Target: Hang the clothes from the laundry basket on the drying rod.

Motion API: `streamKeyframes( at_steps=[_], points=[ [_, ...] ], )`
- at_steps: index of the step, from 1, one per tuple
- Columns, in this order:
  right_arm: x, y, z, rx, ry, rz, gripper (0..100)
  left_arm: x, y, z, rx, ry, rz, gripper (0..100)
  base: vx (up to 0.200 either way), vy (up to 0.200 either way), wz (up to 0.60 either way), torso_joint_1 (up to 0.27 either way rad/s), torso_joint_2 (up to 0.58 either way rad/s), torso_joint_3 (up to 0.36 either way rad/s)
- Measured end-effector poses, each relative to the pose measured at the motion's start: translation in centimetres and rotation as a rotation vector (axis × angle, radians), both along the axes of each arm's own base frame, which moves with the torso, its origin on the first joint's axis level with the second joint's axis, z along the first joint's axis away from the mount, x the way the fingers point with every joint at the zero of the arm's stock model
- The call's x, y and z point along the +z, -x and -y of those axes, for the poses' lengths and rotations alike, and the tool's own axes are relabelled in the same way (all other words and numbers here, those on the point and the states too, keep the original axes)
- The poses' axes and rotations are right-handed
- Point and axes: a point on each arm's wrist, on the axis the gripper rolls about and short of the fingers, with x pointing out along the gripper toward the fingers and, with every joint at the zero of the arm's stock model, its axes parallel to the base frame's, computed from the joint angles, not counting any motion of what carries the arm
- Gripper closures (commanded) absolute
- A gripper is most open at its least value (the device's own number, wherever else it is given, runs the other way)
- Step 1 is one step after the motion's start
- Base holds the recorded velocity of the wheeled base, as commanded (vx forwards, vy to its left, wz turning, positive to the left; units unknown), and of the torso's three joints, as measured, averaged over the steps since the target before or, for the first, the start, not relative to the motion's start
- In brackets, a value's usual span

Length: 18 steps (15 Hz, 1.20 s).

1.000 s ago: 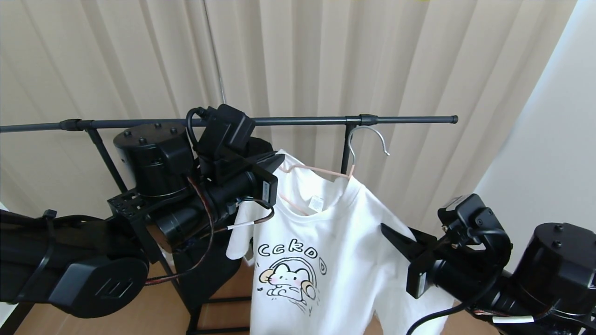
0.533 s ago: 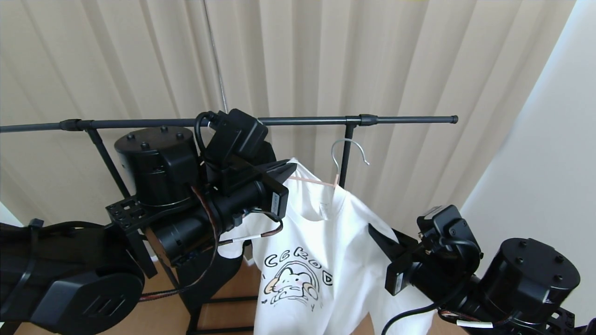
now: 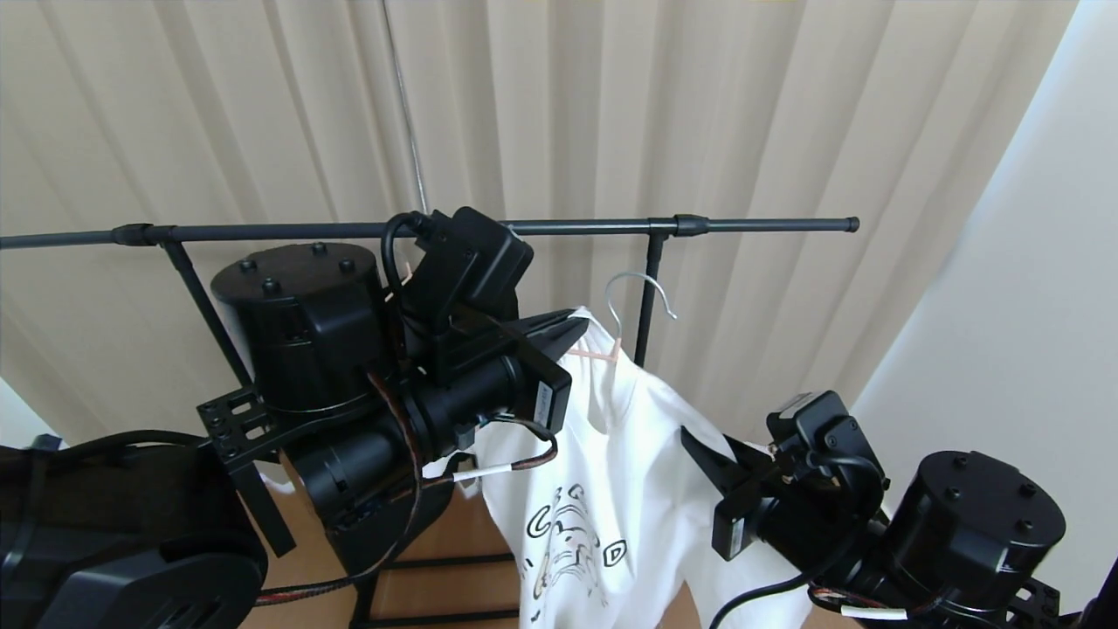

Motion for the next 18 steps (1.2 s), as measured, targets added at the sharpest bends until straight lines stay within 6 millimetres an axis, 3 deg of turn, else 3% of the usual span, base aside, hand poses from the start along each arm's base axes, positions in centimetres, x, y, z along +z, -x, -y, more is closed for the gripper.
streamKeyframes(
  at_steps=[18],
  points=[
    [2.6,0.0,0.0,-0.002,-0.113,0.077,100,-0.3,0.3,-0.2,-0.014,-0.026,0.014,100,0.000,0.000,0.00,0.000,0.00,0.000]
  ],
)
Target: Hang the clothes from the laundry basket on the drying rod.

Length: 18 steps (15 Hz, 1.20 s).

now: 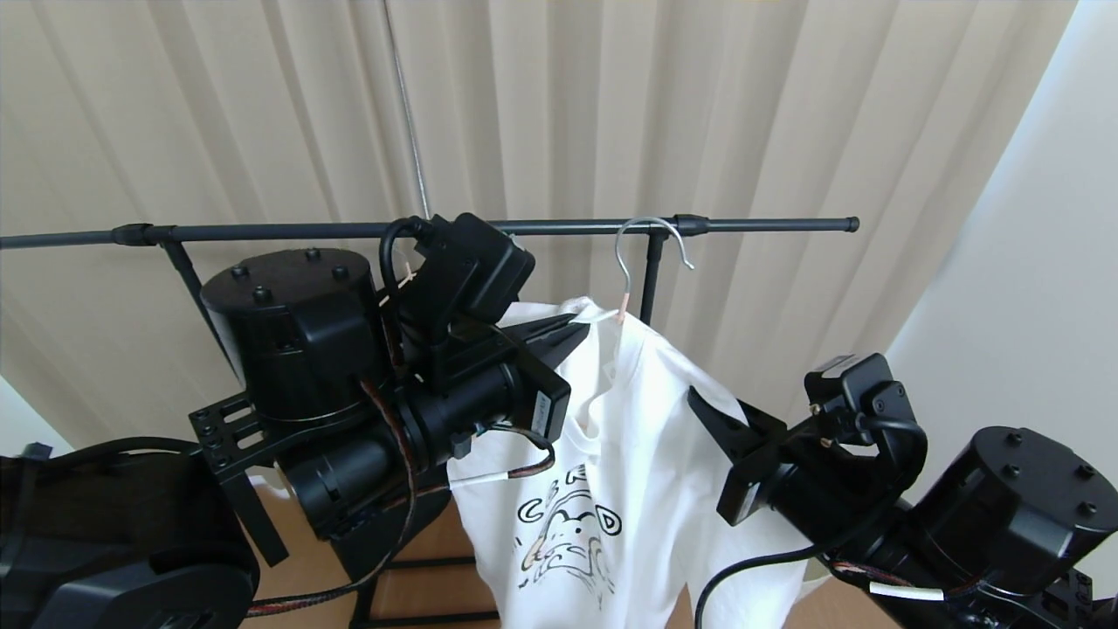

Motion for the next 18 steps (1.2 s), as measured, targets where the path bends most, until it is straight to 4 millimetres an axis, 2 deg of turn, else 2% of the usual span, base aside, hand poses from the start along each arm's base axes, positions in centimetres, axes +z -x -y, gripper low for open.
streamKeyframes(
  at_steps=[9,10,18],
  points=[
    [0.5,0.1,0.1,0.000,-0.015,0.017,100,-1.1,0.1,-0.1,-0.005,-0.058,-0.001,100,0.000,0.000,0.00,0.000,0.00,0.000],
    [0.6,0.1,0.1,0.000,-0.017,0.019,100,-1.1,0.1,-0.1,-0.006,-0.064,0.002,0,0.000,0.000,0.00,0.000,0.00,0.000],
    [0.7,0.2,0.2,0.003,-0.020,0.022,100,-1.0,0.7,-0.6,-0.025,-0.057,0.003,0,0.000,0.000,0.00,0.000,0.00,0.000]
  ],
)
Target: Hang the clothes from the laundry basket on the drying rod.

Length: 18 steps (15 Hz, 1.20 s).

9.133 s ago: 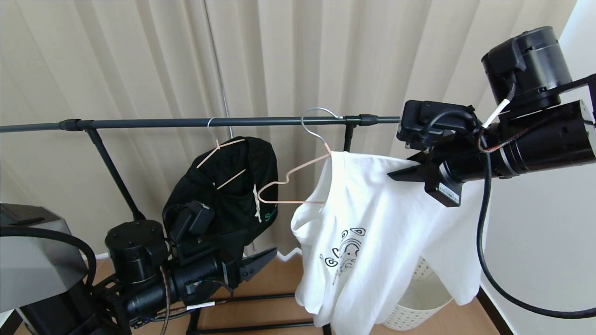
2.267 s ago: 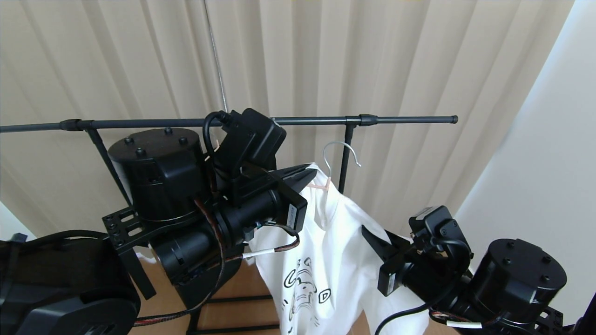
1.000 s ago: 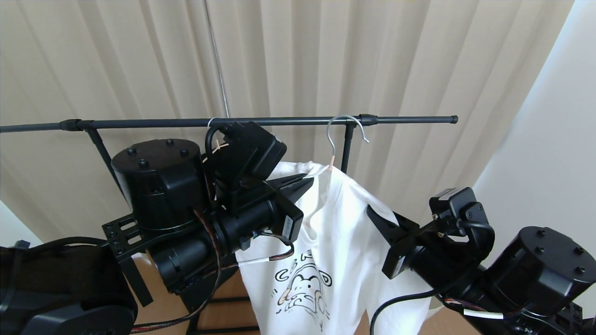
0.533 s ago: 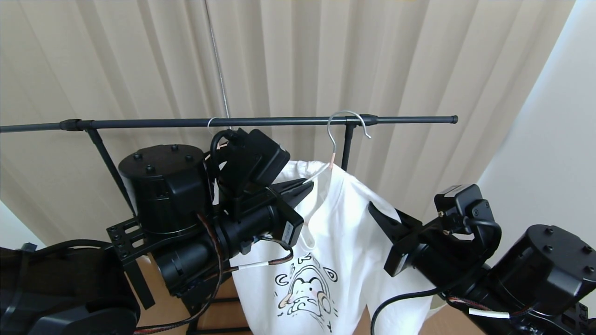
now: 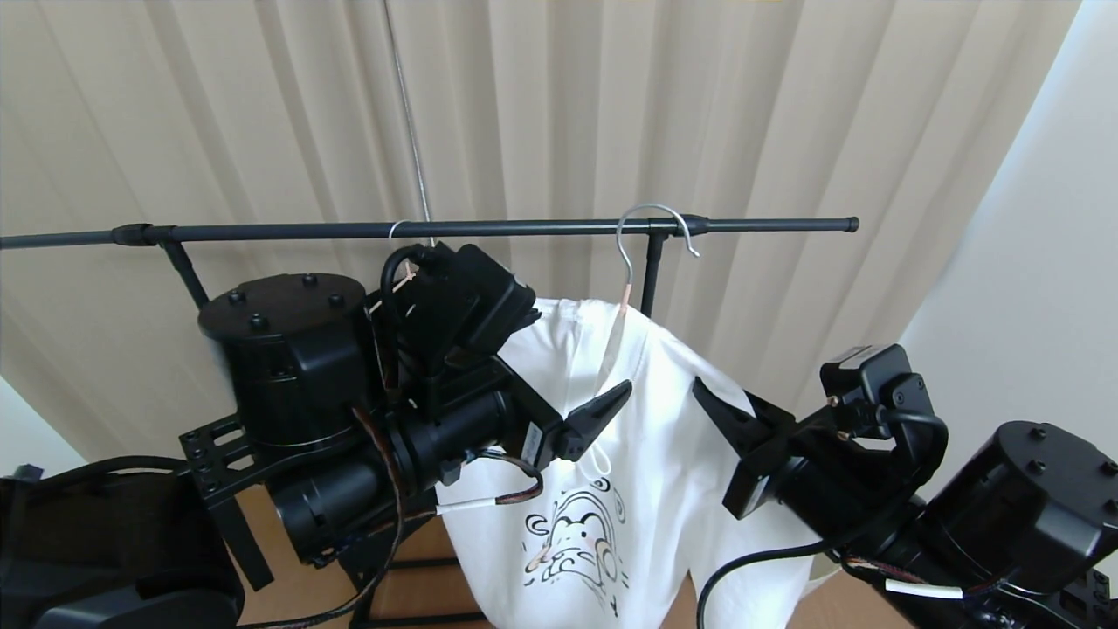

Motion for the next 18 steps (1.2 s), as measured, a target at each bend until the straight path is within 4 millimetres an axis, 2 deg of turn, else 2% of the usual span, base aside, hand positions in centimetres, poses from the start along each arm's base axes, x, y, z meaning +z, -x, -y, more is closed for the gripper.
streamKeyframes(
  at_steps=[4,8,10,14,18],
  points=[
    [0.0,-0.2,0.2,-0.006,0.000,-0.002,100,0.9,0.0,-1.9,0.051,0.055,0.012,0,0.000,0.000,0.00,0.000,0.00,0.000],
    [0.0,-0.7,1.1,-0.022,-0.012,-0.009,100,1.6,-1.1,-6.1,0.195,0.115,-0.005,0,0.000,0.000,0.00,0.000,0.00,0.000],
    [0.1,-0.8,1.6,-0.010,-0.016,-0.009,100,1.3,-1.6,-7.8,0.257,0.122,-0.019,0,0.000,0.000,0.00,0.000,0.00,0.000],
    [0.5,-1.4,2.9,-0.004,-0.023,0.005,100,0.2,-2.4,-10.9,0.263,0.107,-0.063,0,0.000,0.000,0.00,0.000,0.00,0.000],
    [1.0,-2.0,4.4,0.001,-0.033,0.022,100,-1.3,-2.8,-12.4,0.280,0.087,-0.119,0,0.000,0.000,0.00,0.000,0.00,0.000]
  ],
)
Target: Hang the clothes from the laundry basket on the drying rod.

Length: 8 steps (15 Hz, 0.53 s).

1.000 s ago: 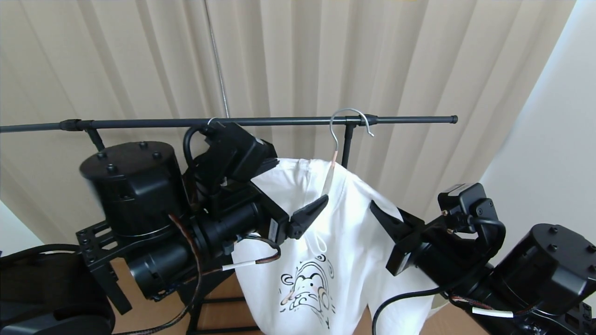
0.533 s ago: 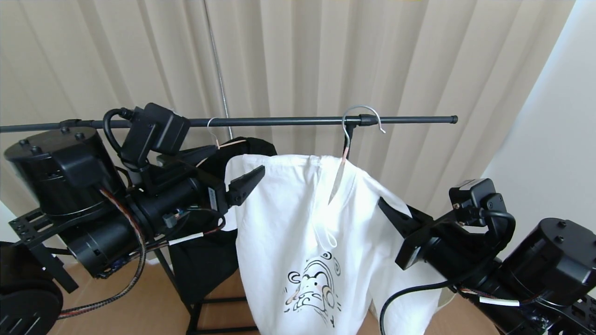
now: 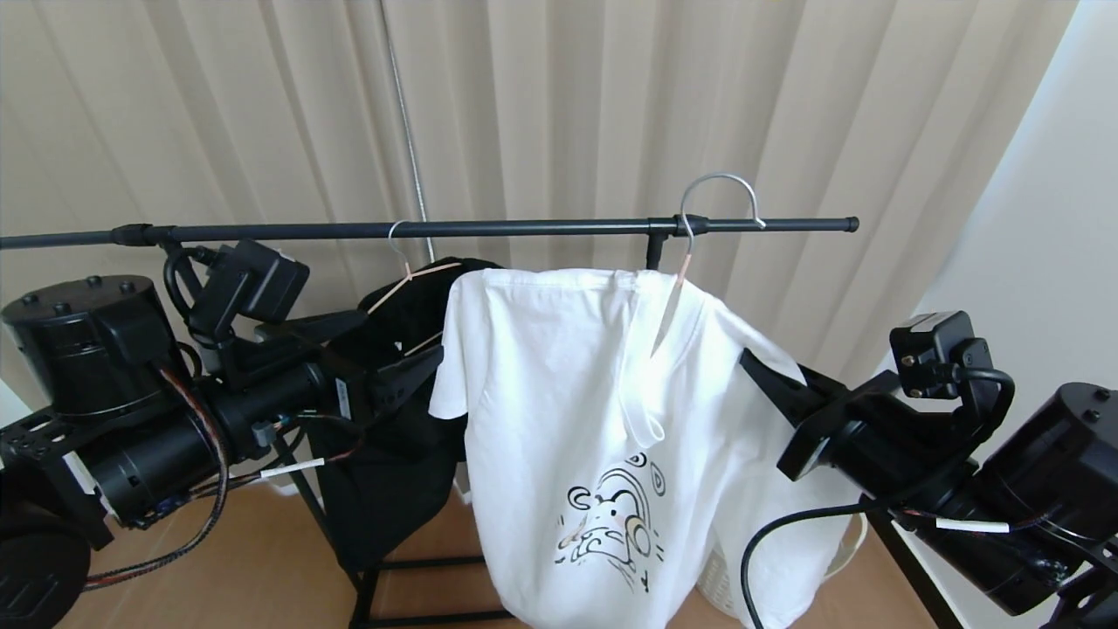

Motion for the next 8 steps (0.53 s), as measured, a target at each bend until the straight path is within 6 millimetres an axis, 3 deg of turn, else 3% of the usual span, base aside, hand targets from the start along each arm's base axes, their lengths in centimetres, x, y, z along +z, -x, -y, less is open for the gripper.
streamKeyframes(
  at_steps=[8],
  points=[
    [1.3,1.1,0.8,0.009,-0.022,0.042,100,-2.5,-2.7,0.2,0.028,-0.024,-0.083,0,0.000,0.000,0.00,0.000,0.00,0.000]
  ],
)
